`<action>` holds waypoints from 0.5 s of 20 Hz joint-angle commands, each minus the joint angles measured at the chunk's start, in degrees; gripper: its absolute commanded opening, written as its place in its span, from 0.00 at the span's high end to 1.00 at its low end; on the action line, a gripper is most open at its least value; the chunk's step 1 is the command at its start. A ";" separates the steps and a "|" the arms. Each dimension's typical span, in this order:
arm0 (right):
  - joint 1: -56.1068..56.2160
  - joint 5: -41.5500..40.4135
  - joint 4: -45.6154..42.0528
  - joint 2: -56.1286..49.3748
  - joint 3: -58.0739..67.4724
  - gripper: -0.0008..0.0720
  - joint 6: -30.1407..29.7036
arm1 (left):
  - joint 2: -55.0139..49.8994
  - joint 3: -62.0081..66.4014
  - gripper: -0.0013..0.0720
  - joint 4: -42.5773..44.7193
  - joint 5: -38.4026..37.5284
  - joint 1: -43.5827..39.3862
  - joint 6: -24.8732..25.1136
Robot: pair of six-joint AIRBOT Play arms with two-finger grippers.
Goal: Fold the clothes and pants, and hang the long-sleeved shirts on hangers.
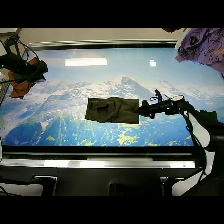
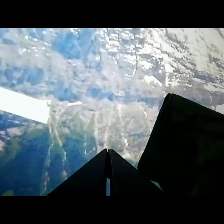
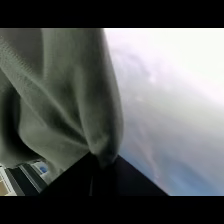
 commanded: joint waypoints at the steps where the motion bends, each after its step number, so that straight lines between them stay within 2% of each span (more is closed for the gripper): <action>1: 0.76 1.03 -0.44 0.50 5.14 0.95 1.44 | 0.00 -0.02 0.96 0.02 0.02 0.04 0.00; 6: -0.68 4.94 -16.20 0.96 28.44 0.95 19.41 | 0.00 -0.02 0.96 0.00 0.00 0.04 0.02; 8: -4.48 6.47 -16.55 0.96 36.33 0.95 25.03 | 0.00 -0.02 0.96 0.00 0.00 0.04 0.02; 10: -8.90 8.26 -16.59 1.03 42.21 0.96 28.11 | 0.00 -0.02 0.96 0.00 0.00 0.04 0.02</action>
